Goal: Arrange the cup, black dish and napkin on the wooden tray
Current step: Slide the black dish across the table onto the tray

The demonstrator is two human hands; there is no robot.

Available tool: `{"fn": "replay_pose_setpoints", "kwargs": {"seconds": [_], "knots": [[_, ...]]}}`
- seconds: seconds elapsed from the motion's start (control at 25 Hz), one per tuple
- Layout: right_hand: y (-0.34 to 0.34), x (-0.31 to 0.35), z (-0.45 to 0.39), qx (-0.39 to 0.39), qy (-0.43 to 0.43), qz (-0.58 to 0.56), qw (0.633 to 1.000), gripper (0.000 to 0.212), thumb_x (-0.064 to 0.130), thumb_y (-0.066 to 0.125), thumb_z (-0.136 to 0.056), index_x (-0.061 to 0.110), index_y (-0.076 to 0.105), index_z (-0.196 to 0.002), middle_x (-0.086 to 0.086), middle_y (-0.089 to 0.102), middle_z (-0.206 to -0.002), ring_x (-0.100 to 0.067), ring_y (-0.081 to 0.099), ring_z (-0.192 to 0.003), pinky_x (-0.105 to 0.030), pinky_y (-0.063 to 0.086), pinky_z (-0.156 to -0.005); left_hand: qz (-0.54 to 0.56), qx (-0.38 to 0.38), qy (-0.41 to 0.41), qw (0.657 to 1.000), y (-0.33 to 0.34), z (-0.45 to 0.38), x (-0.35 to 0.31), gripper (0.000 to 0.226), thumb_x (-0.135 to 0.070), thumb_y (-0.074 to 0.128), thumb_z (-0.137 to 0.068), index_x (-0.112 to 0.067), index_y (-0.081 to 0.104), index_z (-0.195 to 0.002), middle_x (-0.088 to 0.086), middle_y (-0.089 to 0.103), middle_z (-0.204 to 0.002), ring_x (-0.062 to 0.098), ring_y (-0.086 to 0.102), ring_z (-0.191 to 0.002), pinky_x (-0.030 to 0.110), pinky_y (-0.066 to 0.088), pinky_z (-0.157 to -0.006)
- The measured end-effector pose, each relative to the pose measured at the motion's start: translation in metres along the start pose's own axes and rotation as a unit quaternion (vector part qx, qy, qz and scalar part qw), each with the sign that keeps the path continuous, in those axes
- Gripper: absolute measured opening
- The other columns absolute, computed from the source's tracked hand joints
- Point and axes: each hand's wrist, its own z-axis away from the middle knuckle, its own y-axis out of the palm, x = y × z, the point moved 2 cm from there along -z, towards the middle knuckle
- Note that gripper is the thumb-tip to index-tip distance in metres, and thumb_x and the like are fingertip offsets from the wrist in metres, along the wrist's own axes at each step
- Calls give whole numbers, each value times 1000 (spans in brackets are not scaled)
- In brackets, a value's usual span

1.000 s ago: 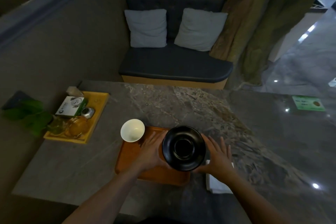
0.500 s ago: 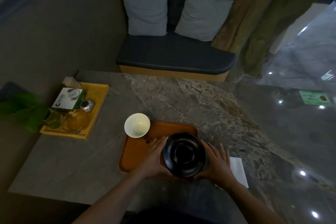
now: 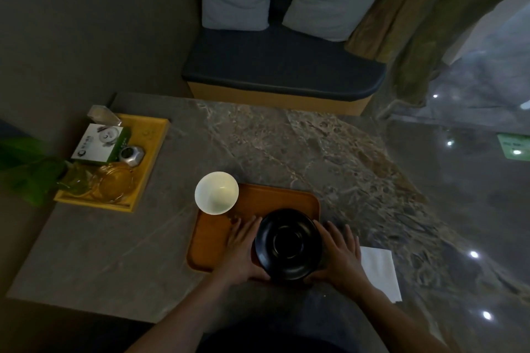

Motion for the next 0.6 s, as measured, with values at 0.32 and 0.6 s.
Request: {"fn": "replay_pose_setpoints", "kwargs": {"seconds": [0.32, 0.6], "knots": [[-1, 3, -10, 15, -7, 32, 999, 122, 77, 65, -60, 53, -25, -139, 0, -11, -163, -35, -24, -144, -60, -8, -117, -13, -7, -23, 1000, 3, -3, 0, 136, -52, 86, -56, -31, -6, -153, -16, -14, -158, 13, -26, -142, 42, -3, -121], [8, 0, -8, -7, -14, 19, 1000, 115, 90, 49, -60, 50, -19, -144, 2, -8, -163, -31, -24, -144, -55, -15, -115, -10, -20, -17, 1000, 4, -3, 2, 132, -66, 78, -58, -31, -8, -152, -12, -12, -161, 16, -20, -147, 44, -2, -121]]}}
